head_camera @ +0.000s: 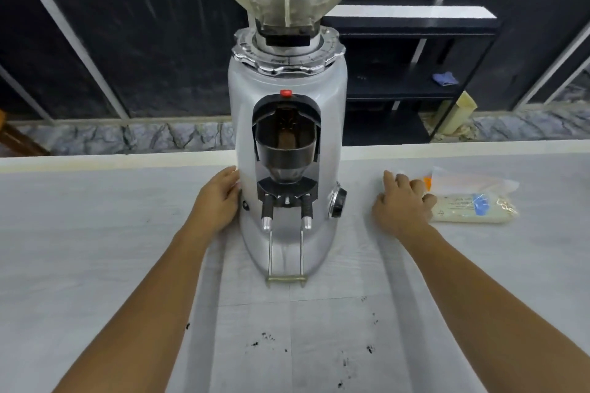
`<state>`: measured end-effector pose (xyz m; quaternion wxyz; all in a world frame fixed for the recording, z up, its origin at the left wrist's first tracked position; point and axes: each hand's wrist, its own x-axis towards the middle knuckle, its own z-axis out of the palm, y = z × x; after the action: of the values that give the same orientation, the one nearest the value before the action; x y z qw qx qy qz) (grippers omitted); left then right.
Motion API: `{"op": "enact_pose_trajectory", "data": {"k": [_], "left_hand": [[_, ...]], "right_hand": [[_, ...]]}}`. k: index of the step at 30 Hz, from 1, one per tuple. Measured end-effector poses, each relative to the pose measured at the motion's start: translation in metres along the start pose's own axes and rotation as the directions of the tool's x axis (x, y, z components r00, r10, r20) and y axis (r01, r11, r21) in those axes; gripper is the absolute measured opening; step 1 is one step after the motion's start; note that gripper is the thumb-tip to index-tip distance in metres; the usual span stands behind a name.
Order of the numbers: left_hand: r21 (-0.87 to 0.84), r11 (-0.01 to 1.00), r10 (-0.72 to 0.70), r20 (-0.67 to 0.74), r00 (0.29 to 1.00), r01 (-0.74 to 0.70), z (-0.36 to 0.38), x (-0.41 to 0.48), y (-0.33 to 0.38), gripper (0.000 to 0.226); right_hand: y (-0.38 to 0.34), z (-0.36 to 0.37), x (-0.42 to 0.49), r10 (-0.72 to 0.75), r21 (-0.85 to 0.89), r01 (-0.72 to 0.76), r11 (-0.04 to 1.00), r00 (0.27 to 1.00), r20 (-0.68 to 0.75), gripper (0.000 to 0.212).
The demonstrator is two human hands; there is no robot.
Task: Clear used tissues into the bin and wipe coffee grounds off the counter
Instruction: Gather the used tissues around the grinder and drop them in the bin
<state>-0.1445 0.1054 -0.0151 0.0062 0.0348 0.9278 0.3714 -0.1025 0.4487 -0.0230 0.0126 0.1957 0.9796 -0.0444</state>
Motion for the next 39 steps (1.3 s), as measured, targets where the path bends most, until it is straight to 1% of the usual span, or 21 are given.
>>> {"op": "enact_pose_trajectory", "data": {"k": [2,4,6,9,11,13,15,17,20,23,24,27,29,31,34,37,39], "left_hand": [[-0.006,1.0,0.006,-0.012,1.0,-0.006,0.004,-0.001,0.007,0.034],[0.031,0.999,0.037,-0.062,0.997,-0.035,0.004,-0.004,0.008,0.032],[0.064,0.996,0.073,-0.111,0.991,-0.066,0.005,-0.004,0.002,0.03],[0.112,0.992,0.082,-0.157,0.984,-0.065,0.005,-0.005,-0.004,0.024],[0.128,0.99,0.075,-0.172,0.982,-0.053,0.005,-0.007,-0.004,0.022],[0.144,0.987,0.087,-0.162,0.983,-0.064,0.005,-0.005,-0.01,0.021],[0.171,0.983,0.099,-0.141,0.985,-0.074,0.007,-0.003,-0.016,0.018],[0.202,0.977,0.087,-0.127,0.988,-0.06,0.008,-0.001,-0.02,0.021],[0.237,0.968,0.113,-0.13,0.985,-0.08,0.01,0.002,-0.025,0.022],[0.25,0.967,0.093,-0.152,0.984,-0.052,0.011,0.002,-0.027,0.02],[0.241,0.969,0.086,-0.164,0.983,-0.044,0.011,0.002,-0.028,0.019],[0.197,0.979,0.084,-0.199,0.977,-0.044,0.013,-0.003,-0.022,0.017],[0.169,0.985,0.074,-0.197,0.978,-0.041,0.012,-0.004,-0.019,0.026],[0.197,0.979,0.095,-0.178,0.979,-0.059,0.011,-0.005,-0.021,0.034],[0.238,0.966,0.137,-0.13,0.982,-0.103,0.009,-0.009,-0.024,0.03],[0.194,0.977,0.114,-0.139,0.984,-0.085,0.003,-0.027,-0.023,0.025],[0.172,0.984,0.072,-0.157,0.985,-0.045,-0.003,-0.047,-0.023,0.025]], "right_hand": [[-0.001,0.008,0.0,-0.049,0.022,0.05,0.998,0.998,-0.046,0.05],[0.002,0.018,0.0,-0.151,0.085,0.165,0.983,0.977,-0.15,0.049],[0.006,0.026,0.0,-0.247,0.153,0.292,0.944,0.934,-0.257,0.045],[0.007,0.028,-0.004,-0.295,0.296,0.401,0.867,0.891,-0.345,0.039],[0.005,0.026,-0.005,-0.318,0.351,0.437,0.828,0.882,-0.347,0.034],[0.001,0.027,-0.003,-0.354,0.347,0.468,0.813,0.87,-0.344,0.018],[-0.002,0.031,0.0,-0.371,0.33,0.476,0.815,0.866,-0.335,0.013],[-0.006,0.034,0.001,-0.385,0.318,0.48,0.818,0.867,-0.318,0.015],[-0.016,0.036,0.001,-0.444,0.269,0.509,0.817,0.855,-0.268,0.019],[-0.022,0.033,0.002,-0.488,0.164,0.54,0.826,0.829,-0.275,0.035],[-0.023,0.031,0.002,-0.503,0.148,0.549,0.823,0.824,-0.262,0.034],[-0.024,0.025,0.001,-0.532,0.145,0.556,0.819,0.829,-0.174,0.011],[-0.023,0.022,0.003,-0.531,0.139,0.545,0.827,0.837,-0.131,0.014],[-0.022,0.019,0.005,-0.528,0.117,0.539,0.834,0.841,-0.115,0.02],[-0.018,0.016,0.002,-0.523,0.126,0.536,0.835,0.843,-0.122,0.021],[-0.01,0.019,-0.01,-0.482,0.131,0.495,0.859,0.868,-0.122,0.023],[-0.003,0.019,-0.023,-0.45,0.159,0.469,0.869,0.882,-0.142,0.024]]}}
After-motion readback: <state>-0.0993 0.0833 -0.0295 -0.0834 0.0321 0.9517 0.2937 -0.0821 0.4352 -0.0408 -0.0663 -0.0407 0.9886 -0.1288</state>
